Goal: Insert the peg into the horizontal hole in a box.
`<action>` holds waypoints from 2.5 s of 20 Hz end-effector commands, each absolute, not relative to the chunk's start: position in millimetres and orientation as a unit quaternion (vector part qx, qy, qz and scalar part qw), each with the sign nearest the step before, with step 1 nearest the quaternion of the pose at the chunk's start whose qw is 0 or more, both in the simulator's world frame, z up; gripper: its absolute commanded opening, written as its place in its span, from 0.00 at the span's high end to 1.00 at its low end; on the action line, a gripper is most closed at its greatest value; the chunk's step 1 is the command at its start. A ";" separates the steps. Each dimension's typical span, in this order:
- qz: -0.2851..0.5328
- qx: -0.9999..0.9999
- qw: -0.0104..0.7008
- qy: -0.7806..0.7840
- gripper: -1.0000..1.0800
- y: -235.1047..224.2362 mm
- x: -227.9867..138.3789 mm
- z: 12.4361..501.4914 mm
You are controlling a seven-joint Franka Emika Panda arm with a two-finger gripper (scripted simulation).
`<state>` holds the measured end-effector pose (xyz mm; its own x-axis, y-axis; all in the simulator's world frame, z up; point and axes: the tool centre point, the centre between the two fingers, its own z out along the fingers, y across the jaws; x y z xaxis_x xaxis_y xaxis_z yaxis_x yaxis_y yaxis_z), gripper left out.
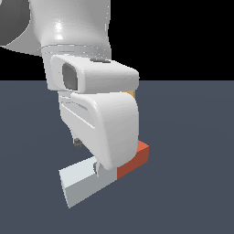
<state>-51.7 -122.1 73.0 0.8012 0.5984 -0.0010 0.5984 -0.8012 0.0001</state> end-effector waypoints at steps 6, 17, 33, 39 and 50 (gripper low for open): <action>0.000 0.951 0.000 0.310 0.04 -122.8 -53.1 71.8; 0.000 0.951 0.000 0.310 0.04 -122.5 -54.1 35.8; 0.000 0.951 0.000 0.310 1.00 -122.5 -53.3 21.7; 0.000 0.946 0.000 0.325 1.00 -115.9 -48.9 25.2; 0.000 0.865 0.001 0.502 1.00 -18.9 -13.7 62.6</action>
